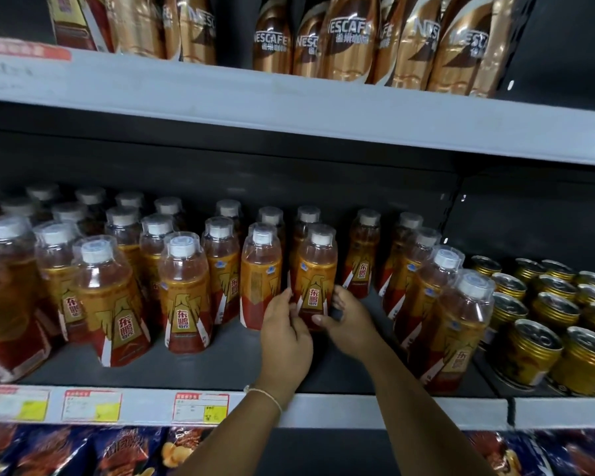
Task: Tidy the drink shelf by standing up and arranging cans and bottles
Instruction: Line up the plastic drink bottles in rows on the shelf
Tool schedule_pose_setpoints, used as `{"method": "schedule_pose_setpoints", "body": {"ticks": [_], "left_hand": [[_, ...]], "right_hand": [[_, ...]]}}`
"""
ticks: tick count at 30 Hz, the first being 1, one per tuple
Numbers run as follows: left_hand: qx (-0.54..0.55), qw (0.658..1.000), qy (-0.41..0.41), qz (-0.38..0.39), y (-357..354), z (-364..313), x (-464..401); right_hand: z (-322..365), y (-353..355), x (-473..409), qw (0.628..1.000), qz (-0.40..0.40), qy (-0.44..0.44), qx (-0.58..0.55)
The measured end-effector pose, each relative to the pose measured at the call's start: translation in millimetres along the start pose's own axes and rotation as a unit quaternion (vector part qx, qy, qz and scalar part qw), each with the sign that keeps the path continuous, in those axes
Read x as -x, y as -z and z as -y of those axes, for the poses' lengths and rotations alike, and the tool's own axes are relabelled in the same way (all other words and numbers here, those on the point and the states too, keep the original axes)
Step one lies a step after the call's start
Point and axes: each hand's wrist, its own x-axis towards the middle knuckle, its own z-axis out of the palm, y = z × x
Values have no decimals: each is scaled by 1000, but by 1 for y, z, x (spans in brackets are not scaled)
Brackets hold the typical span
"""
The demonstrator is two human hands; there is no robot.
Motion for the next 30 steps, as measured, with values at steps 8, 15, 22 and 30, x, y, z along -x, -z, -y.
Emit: {"method": "schedule_pose_setpoints", "body": {"ticks": [8,15,22,30], "left_hand": [[55,984,53,163,-8,6,-13],[73,982,55,166,-40,-1,-23],[47,988,30,143,-65,4,-27],[108,977,47,177,-84,1,-28]], "right_hand": [[-13,26,28,999,-5,-16,40],[-15,28,43,985,-135,-18,108],[-16,27,44,967,-199,-40,155],[-18,29,38,979,-127,-106,122]]}}
